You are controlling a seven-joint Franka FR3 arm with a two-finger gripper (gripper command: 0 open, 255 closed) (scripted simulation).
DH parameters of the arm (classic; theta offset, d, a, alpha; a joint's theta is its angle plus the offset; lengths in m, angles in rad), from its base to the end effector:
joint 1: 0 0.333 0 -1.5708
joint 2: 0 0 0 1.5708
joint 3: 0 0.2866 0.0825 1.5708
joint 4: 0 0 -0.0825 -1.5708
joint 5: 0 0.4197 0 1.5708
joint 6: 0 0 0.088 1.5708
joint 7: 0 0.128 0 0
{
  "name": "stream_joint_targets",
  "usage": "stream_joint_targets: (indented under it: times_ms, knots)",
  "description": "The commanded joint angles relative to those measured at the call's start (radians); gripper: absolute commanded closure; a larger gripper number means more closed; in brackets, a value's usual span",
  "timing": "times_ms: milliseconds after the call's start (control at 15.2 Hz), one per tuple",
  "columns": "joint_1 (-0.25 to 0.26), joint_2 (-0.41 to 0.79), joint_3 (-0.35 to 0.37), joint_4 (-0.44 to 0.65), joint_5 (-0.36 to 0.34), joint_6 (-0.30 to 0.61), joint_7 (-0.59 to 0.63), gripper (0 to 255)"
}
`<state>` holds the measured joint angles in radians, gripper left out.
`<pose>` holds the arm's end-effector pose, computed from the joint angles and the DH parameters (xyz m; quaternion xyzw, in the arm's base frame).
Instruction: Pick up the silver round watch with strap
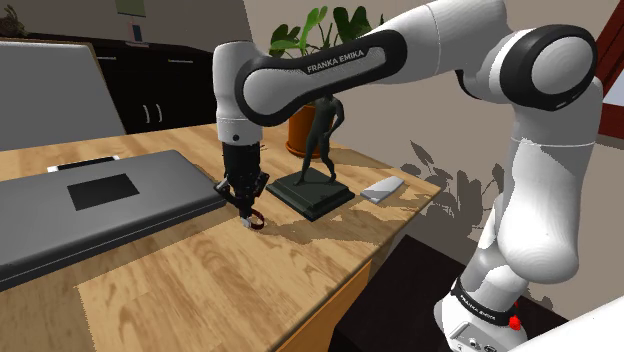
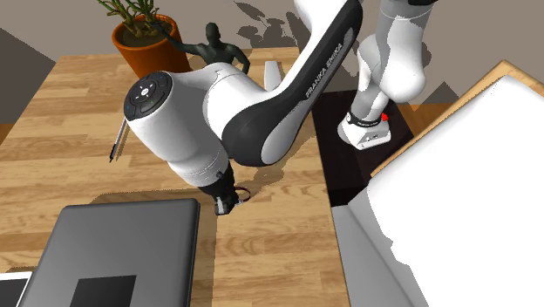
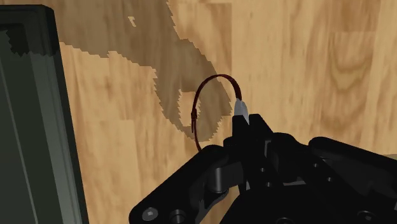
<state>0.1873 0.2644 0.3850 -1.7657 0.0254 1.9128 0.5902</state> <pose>0.5415 0.3403 0.3506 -0.9968 0.0174 0.0746 0.0241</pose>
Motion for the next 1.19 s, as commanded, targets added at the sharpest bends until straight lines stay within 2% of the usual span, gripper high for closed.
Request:
stream_joint_targets:
  times_ms: [0,990,1122]
  knots:
    - [0.001,0.001,0.0,0.0,0.0,0.001,0.001,255]
    - [-0.001,-0.036,0.005,0.154,0.012,-0.188,0.009,255]
    - [-0.001,-0.036,0.005,0.156,0.012,-0.19,0.009,255]
